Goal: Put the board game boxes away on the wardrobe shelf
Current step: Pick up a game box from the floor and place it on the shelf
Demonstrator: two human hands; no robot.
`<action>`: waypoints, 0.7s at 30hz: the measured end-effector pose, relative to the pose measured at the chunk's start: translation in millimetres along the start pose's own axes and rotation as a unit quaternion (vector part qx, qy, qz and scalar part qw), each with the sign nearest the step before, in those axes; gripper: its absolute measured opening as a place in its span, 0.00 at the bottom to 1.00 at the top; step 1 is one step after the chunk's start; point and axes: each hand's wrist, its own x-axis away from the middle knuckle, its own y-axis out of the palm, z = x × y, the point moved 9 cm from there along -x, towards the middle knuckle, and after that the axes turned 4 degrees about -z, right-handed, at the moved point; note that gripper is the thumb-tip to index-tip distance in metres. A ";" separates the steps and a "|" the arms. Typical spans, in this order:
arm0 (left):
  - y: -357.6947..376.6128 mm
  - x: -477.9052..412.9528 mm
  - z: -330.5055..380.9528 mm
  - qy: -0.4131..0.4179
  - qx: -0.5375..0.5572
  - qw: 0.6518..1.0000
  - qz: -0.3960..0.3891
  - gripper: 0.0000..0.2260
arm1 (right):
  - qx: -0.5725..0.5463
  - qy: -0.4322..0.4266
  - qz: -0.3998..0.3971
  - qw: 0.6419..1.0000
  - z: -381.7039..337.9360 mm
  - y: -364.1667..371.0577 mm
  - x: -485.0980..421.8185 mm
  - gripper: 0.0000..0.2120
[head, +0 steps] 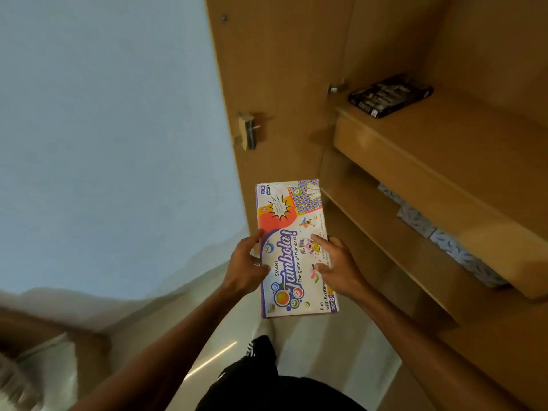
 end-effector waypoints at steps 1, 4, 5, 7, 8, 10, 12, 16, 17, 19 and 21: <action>5.8 -32.4 14.1 0.009 -0.002 1.000 -0.019 0.35 | -0.007 0.011 0.019 1.000 4.9 -18.5 -22.0 0.32; 25.7 -107.8 57.4 0.037 0.008 0.997 -0.073 0.34 | -0.018 0.033 0.055 0.998 15.9 -66.8 -64.8 0.32; 34.9 -133.6 75.4 0.048 0.007 0.994 -0.093 0.34 | -0.021 0.040 0.072 0.996 21.7 -86.4 -79.4 0.32; 52.3 -179.1 113.8 0.080 0.008 0.989 -0.122 0.33 | -0.022 0.038 0.111 0.993 27.9 -126.6 -106.2 0.31; 60.6 -195.4 132.0 0.101 0.010 0.985 -0.136 0.32 | -0.022 0.041 0.126 0.991 31.0 -142.3 -116.0 0.31; 83.4 -236.1 168.3 0.127 0.014 0.978 -0.163 0.31 | -0.031 0.064 0.158 0.985 42.6 -181.5 -140.1 0.31; 107.7 -282.3 203.3 0.146 0.023 0.972 -0.181 0.30 | -0.026 0.060 0.187 0.980 53.0 -226.5 -170.1 0.30; 150.9 -367.0 265.8 0.185 0.021 0.964 -0.191 0.31 | -0.027 0.054 0.206 0.977 77.1 -308.5 -235.0 0.29; 158.8 -385.9 274.6 0.183 0.025 0.964 -0.190 0.29 | -0.034 0.055 0.209 0.976 81.3 -325.2 -249.2 0.29; 174.1 -428.6 294.2 0.177 0.019 0.966 -0.185 0.27 | -0.046 0.063 0.211 0.974 88.9 -359.3 -282.0 0.27; 185.9 -469.3 310.0 0.175 0.009 0.968 -0.180 0.26 | -0.040 0.060 0.215 0.974 92.3 -389.4 -314.7 0.25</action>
